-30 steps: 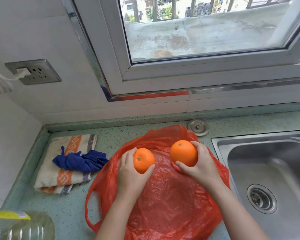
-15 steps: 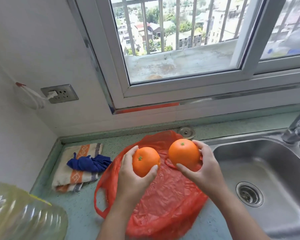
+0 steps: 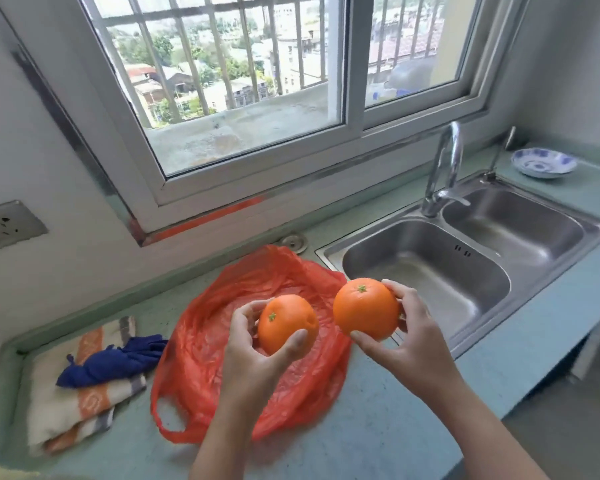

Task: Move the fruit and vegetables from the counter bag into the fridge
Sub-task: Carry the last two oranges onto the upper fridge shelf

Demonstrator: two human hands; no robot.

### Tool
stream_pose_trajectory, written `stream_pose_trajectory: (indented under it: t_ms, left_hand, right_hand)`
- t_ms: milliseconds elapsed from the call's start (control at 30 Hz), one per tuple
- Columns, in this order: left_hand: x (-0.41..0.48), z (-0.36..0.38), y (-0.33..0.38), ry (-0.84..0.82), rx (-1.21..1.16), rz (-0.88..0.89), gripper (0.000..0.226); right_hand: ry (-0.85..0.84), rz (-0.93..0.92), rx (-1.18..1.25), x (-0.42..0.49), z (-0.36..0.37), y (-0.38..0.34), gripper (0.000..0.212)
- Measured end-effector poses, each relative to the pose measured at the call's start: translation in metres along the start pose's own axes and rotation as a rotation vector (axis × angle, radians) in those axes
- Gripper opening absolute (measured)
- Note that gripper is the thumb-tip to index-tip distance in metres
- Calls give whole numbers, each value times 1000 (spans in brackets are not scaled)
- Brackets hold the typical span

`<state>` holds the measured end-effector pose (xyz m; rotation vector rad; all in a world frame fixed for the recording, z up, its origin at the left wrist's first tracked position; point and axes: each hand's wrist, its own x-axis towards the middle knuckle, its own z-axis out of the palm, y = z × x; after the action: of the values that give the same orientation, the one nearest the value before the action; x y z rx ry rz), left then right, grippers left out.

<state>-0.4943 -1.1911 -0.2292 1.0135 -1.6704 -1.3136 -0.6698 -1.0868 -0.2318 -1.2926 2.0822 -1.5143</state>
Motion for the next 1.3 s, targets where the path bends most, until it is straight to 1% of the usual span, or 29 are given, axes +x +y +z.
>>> stream_pose_trajectory:
  t_ms: [33,100,300,400,500,567,633,700,833,933,1067,1167,1300]
  left_hand:
    - [-4,4,-2,-43,-11,-2,71]
    - [-8,10,-5,-72,-23,-5,69]
    - [-23,55,-3,-217,-76,10,67]
    - [-34,91,10,-326,-69,52,69]
    - [-47,133,28,-420,-75,87,65]
    - [-58,166,39,-478,-64,117,62]
    - [-74,203,48,-539,-69,130,63]
    - [-97,241,59,-605,-74,139,65]
    - [-155,325,87,-735,-91,168,63]
    - [-201,392,106,-832,-105,194,69]
    - [-269,471,133,-959,-137,258,63]
    - [-323,517,147,-1072,-157,280,61]
    - [-382,562,160,-1251,-148,313,58]
  right_hand:
    - [33,28,-9,-11,-6,-1,75]
    - [62,55,-15,-26,-15,-4,75]
    - [191,126,-88,-71,-62,-4,66]
    - [305,165,-113,-91,-94,1,65]
    - [428,204,-158,-114,-131,10,63]
    - [506,241,-174,-132,-161,19,66]
    - [579,260,-198,-152,-195,28,71]
    - [639,261,-213,-173,-231,37,73]
    - [769,278,-242,-220,-310,56,67]
    - [885,330,-294,-262,-370,71,72]
    - [1014,392,-413,-323,-443,81,77]
    - [1101,428,-450,-368,-486,84,74]
    - [1242,493,-452,-419,-523,88,70]
